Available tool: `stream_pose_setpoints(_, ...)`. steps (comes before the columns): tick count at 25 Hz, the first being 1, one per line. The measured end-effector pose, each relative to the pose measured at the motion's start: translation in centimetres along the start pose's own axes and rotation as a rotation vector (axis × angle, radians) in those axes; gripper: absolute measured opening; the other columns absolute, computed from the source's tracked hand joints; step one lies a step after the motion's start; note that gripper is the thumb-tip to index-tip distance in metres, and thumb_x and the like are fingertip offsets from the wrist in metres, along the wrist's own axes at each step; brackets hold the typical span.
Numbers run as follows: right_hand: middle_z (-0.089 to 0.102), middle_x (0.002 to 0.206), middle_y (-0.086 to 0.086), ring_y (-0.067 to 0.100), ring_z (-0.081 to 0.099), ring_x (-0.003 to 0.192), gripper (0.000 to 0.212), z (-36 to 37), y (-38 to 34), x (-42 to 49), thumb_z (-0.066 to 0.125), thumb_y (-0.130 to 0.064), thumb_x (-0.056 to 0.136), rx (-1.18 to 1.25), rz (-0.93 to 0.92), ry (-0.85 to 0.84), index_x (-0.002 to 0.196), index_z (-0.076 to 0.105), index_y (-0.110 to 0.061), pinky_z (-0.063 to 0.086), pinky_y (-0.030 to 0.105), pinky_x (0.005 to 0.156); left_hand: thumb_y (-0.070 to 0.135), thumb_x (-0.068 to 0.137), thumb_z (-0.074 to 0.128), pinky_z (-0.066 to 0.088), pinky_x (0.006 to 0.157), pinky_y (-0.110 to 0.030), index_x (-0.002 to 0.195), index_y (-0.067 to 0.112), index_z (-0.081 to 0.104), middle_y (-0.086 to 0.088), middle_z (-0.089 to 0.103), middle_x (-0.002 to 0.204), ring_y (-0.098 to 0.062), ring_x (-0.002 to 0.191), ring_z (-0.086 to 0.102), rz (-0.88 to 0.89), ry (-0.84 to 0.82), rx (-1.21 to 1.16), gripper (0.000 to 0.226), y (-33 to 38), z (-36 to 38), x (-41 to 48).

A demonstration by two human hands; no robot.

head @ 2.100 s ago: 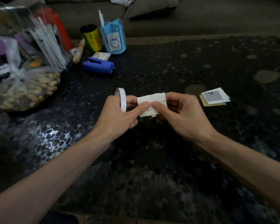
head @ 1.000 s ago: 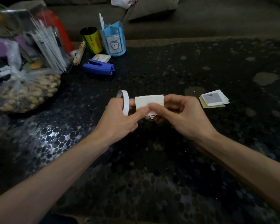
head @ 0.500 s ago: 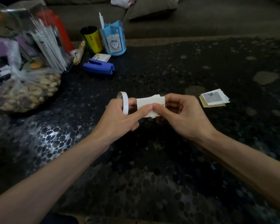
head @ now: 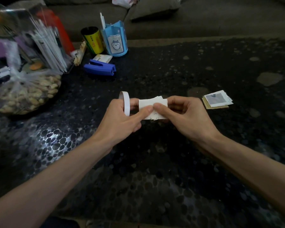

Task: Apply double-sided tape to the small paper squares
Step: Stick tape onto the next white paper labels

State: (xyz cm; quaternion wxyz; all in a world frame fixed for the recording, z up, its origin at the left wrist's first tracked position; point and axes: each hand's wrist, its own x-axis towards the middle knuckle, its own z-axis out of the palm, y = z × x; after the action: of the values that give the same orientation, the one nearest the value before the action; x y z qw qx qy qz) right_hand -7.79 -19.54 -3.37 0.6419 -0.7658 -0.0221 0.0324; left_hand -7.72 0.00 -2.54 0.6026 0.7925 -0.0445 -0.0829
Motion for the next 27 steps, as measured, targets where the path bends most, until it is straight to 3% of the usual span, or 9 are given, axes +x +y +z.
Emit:
stream_pose_setpoints(5, 0.079, 0.095, -0.009, 0.000, 0.075, 0.092, 0.012, 0.17, -0.07, -0.19, 0.071, -0.023, 0.098, -0.068, -0.060, -0.017, 0.107, 0.078, -0.018, 0.058, 0.014, 0.079, 0.030, 0.099, 0.068, 0.040, 0.046, -0.014, 0.108, 0.018, 0.078, -0.003, 0.076, 0.075, -0.005, 0.046, 0.050, 0.005, 0.027, 0.024, 0.018, -0.25, 0.03, 0.35)
stream_pose_setpoints(12, 0.080, 0.098, -0.005, 0.005, 0.076, 0.094, 0.014, 0.20, 0.10, -0.17, 0.073, -0.023, 0.097, -0.052, -0.070, -0.006, 0.108, 0.078, -0.015, 0.060, 0.022, 0.088, 0.032, 0.095, 0.072, 0.042, 0.049, -0.018, 0.117, 0.022, 0.076, -0.003, 0.079, 0.086, -0.009, 0.049, 0.051, -0.017, -0.011, 0.001, 0.025, -0.12, -0.01, 0.10)
stream_pose_setpoints(14, 0.081, 0.095, -0.004, 0.008, 0.077, 0.092, 0.012, 0.17, 0.25, -0.12, 0.074, -0.024, 0.096, -0.009, -0.047, 0.020, 0.103, 0.080, -0.015, 0.062, 0.024, 0.084, 0.028, 0.096, 0.071, 0.042, 0.048, -0.019, 0.117, 0.022, 0.076, -0.002, 0.078, 0.079, -0.008, 0.048, 0.050, -0.014, 0.004, 0.010, 0.023, -0.03, -0.04, 0.11)
stream_pose_setpoints(17, 0.080, 0.091, -0.001, 0.013, 0.077, 0.089, 0.010, 0.26, 0.46, 0.15, 0.074, -0.021, 0.097, -0.012, -0.060, 0.086, 0.094, 0.079, -0.013, 0.063, 0.027, 0.083, 0.028, 0.097, 0.071, 0.043, 0.049, -0.022, 0.115, 0.024, 0.075, -0.006, 0.079, 0.085, -0.011, 0.050, 0.050, -0.016, 0.004, 0.024, 0.020, -0.04, 0.01, 0.16)
stream_pose_setpoints(20, 0.080, 0.094, -0.001, 0.011, 0.077, 0.090, 0.010, 0.31, 0.38, 0.09, 0.074, -0.023, 0.098, 0.019, -0.022, 0.050, 0.098, 0.079, -0.015, 0.061, 0.023, 0.081, 0.026, 0.097, 0.070, 0.043, 0.049, -0.019, 0.116, 0.024, 0.075, -0.004, 0.079, 0.085, -0.007, 0.050, 0.051, -0.015, 0.028, 0.004, 0.020, -0.16, 0.05, 0.23)
stream_pose_setpoints(23, 0.080, 0.090, 0.002, 0.006, 0.075, 0.077, 0.011, 0.35, 0.39, 0.00, 0.076, -0.022, 0.095, 0.039, 0.012, 0.033, 0.098, 0.078, -0.011, 0.057, 0.017, 0.071, 0.026, 0.098, 0.070, 0.042, 0.048, -0.018, 0.117, 0.023, 0.076, -0.005, 0.078, 0.085, -0.006, 0.049, 0.050, -0.024, 0.058, -0.030, 0.020, -0.31, 0.00, 0.28)
stream_pose_setpoints(27, 0.079, 0.089, 0.006, 0.010, 0.074, 0.073, 0.009, 0.35, 0.44, 0.02, 0.076, -0.018, 0.095, 0.050, 0.011, 0.047, 0.099, 0.077, -0.010, 0.058, 0.018, 0.070, 0.027, 0.098, 0.070, 0.041, 0.048, -0.018, 0.118, 0.021, 0.076, -0.005, 0.079, 0.090, -0.007, 0.050, 0.047, -0.038, 0.092, -0.052, 0.021, -0.55, 0.10, 0.48)
